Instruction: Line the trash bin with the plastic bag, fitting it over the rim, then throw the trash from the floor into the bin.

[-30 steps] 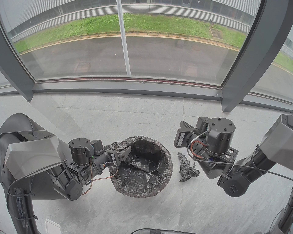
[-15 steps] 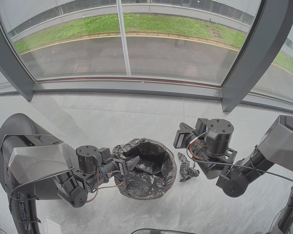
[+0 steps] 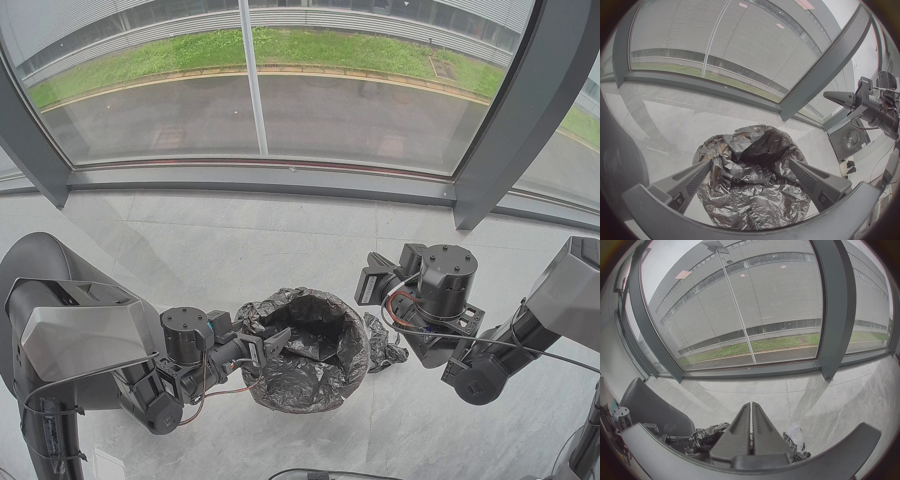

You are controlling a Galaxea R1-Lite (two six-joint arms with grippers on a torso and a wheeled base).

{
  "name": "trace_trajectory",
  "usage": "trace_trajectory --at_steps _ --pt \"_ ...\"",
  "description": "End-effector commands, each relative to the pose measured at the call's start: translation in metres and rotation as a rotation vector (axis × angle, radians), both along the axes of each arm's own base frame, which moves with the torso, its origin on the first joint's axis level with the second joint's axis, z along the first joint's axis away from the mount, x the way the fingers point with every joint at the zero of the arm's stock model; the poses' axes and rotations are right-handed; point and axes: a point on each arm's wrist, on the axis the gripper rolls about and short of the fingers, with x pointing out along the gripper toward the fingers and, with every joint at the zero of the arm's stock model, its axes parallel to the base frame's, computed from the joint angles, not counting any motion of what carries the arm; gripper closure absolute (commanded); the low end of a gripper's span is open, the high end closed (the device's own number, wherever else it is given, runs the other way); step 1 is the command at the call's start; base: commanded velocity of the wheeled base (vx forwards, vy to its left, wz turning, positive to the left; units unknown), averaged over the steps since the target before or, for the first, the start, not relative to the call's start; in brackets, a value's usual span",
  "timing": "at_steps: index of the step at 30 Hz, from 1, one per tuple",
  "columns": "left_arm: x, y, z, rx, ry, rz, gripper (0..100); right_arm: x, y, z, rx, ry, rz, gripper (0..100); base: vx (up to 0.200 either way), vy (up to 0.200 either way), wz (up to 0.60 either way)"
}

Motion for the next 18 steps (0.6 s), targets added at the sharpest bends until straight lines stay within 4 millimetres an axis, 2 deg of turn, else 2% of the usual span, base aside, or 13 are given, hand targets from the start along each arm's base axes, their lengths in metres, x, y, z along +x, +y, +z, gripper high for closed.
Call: trace_trajectory --at_steps 1,7,12,18 --pt "-0.006 -0.001 0.0 0.001 -0.003 -0.004 0 0.0 0.0 -0.001 -0.001 0.001 0.001 100 0.0 0.0 0.0" --pt "-0.019 -0.007 -0.002 0.002 -0.006 -0.038 0 0.0 0.001 0.0 0.001 -0.001 0.001 100 0.0 0.0 0.0" --pt "-0.028 -0.013 0.005 -0.004 -0.026 -0.067 0 0.001 0.001 -0.001 0.0 0.0 0.001 100 0.0 0.0 0.0" --pt "-0.03 -0.014 0.01 -0.006 -0.041 -0.057 0 0.001 0.001 -0.001 0.0 0.0 0.001 100 0.0 0.0 0.0"
